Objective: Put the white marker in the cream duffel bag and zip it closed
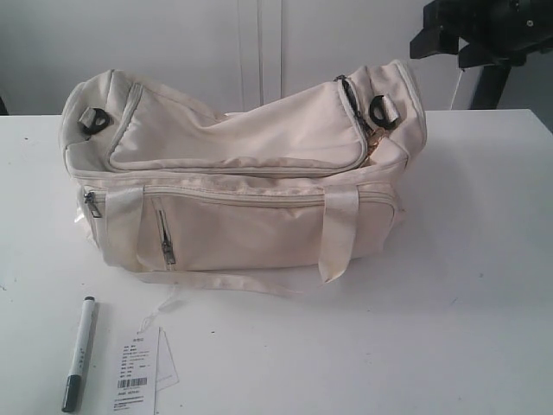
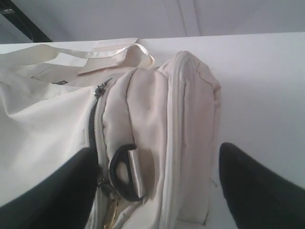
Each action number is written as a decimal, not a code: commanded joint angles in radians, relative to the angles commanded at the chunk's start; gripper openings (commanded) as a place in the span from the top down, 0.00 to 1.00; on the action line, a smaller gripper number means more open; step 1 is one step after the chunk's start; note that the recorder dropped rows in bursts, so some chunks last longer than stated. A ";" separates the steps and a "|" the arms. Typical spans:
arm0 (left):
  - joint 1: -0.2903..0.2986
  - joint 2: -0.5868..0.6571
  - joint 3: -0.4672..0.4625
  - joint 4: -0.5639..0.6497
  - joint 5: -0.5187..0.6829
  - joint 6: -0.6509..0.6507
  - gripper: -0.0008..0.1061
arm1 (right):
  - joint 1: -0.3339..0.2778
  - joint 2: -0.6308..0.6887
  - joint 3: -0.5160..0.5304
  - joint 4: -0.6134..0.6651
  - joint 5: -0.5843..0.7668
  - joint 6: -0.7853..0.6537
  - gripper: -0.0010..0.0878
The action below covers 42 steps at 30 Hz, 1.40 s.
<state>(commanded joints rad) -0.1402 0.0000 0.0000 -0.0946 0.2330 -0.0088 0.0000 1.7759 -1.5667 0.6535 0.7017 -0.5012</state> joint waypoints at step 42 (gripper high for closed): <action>0.000 0.000 0.000 -0.058 -0.243 -0.331 0.99 | 0.032 0.227 -0.102 0.056 -0.075 -0.036 0.99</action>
<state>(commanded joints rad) -0.1402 0.0000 0.0000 -0.1526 -0.0099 -0.3399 0.0317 2.0032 -1.6684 0.7094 0.6269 -0.5375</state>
